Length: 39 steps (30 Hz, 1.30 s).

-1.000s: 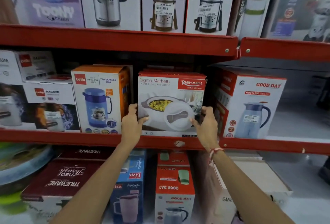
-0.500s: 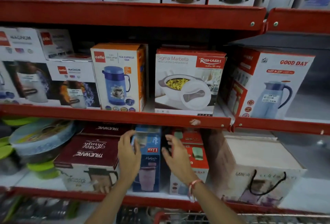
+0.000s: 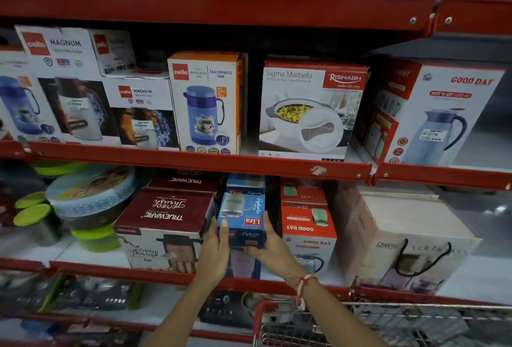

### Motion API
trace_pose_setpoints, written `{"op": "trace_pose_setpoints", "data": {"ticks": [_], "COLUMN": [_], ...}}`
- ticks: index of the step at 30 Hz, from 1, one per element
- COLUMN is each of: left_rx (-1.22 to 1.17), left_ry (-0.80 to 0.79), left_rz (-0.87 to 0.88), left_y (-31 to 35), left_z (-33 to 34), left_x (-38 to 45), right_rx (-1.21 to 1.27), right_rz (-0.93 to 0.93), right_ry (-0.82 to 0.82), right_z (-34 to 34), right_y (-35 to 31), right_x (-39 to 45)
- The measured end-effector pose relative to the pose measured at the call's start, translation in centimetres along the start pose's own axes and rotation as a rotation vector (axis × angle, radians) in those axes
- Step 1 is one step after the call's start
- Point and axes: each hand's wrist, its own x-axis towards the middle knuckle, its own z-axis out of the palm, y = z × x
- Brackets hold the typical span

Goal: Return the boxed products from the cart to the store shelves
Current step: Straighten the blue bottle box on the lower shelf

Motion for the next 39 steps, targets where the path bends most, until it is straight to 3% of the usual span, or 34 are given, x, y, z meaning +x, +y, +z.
{"op": "trace_pose_setpoints", "data": {"ticks": [2, 4, 6, 8, 10, 15, 26, 28, 34, 37, 39], "left_rx": [0.119, 0.171, 0.122, 0.141, 0.135, 0.064, 0.097, 0.144, 0.083, 0.022, 0.042], "left_ry": [0.07, 0.201, 0.219, 0.079, -0.108, -0.394, -0.373, -0.325, 0.167, 0.256, 0.211], "left_rz": [0.017, 0.183, 0.363, 0.424, 0.339, -0.041, -0.043, 0.076, 0.512, 0.511, 0.438], "left_y": [0.5, 1.3, 2.2, 2.8, 2.5, 2.2, 1.0, 2.6, 10.2, 13.7, 14.9], "left_z": [1.0, 1.9, 2.7, 3.7, 5.4, 8.1, 7.7, 7.4, 5.2, 4.4, 4.2], "left_x": [-1.1, -2.8, -3.5, -3.5, -3.5, -3.4, -4.8, -5.1, -1.2, 3.0, 5.5], "right_rx": [-0.011, -0.024, -0.066, -0.063, -0.073, 0.029, -0.082, -0.116, -0.102, -0.138, -0.141], "right_rz": [0.038, 0.065, 0.071, 0.127, 0.247, 0.361, 0.289, 0.26, -0.112, -0.184, -0.154], "right_ry": [0.053, 0.209, 0.412, 0.561, 0.614, 0.382, 0.221, 0.283, 0.668, 0.685, 0.593], "right_z": [-1.0, -2.5, -3.8, -4.9, -5.5, -6.4, -7.9, -8.2, -13.9, -17.4, -18.8], "right_y": [0.2, 0.7, 1.5, 2.5, 3.9, 7.4, 7.4, 6.5, -0.5, -3.7, -4.4], "right_x": [-1.3, -2.8, -3.4, -3.4, -3.4, -3.4, -6.4, -6.1, -3.3, -1.0, 0.6]}}
